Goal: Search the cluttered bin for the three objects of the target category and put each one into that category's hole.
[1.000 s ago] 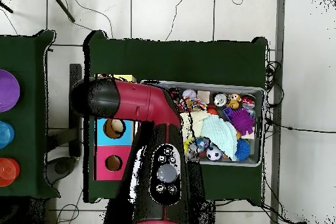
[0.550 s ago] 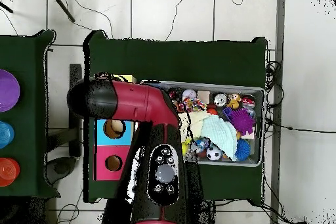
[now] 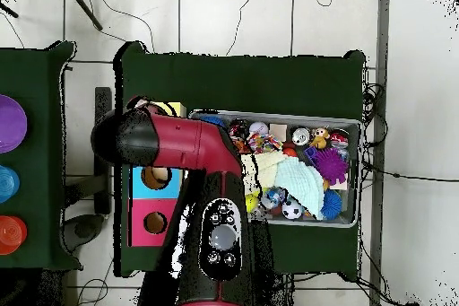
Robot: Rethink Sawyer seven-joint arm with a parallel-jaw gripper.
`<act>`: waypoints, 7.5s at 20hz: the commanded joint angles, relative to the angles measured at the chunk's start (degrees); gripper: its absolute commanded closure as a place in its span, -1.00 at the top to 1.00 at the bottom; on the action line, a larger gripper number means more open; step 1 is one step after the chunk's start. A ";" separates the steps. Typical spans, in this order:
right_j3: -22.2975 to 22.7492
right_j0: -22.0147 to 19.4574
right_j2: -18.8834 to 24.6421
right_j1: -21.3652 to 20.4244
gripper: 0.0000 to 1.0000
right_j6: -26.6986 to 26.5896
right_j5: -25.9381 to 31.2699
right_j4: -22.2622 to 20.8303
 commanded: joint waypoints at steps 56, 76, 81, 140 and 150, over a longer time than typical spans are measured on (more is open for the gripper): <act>1.25 -2.34 2.78 1.76 -1.00 -0.08 -11.84 -14.17; -1.32 -9.83 12.66 1.11 -1.00 -3.26 24.75 -8.11; -1.54 -10.35 13.32 1.16 -1.00 -2.72 29.98 -8.39; 5.62 -7.13 10.69 0.46 -1.00 1.94 11.02 -9.38; 5.00 -9.54 11.52 -0.09 -1.00 -1.89 17.18 -12.10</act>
